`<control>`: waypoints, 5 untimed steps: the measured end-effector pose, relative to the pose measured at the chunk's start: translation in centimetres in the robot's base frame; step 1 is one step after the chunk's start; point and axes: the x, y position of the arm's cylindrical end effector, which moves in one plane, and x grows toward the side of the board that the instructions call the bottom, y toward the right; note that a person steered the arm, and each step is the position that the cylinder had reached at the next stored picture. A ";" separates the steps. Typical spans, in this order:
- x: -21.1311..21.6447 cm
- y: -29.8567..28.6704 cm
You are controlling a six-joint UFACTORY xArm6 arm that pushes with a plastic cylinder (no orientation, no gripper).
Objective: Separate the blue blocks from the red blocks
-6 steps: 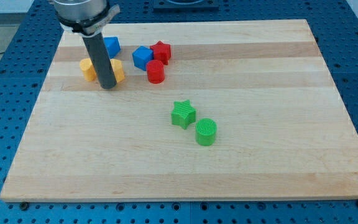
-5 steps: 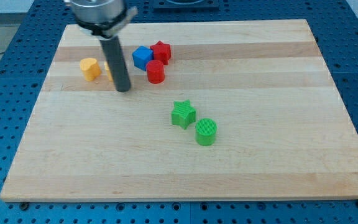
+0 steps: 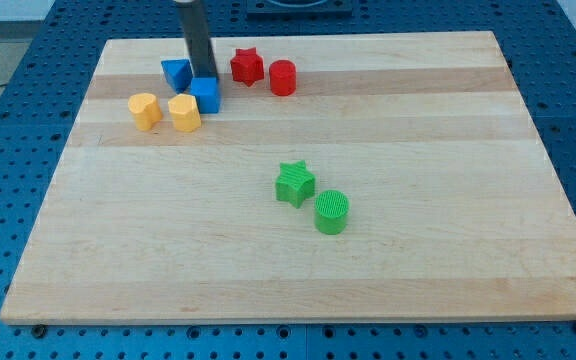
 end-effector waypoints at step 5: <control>-0.9 -9.2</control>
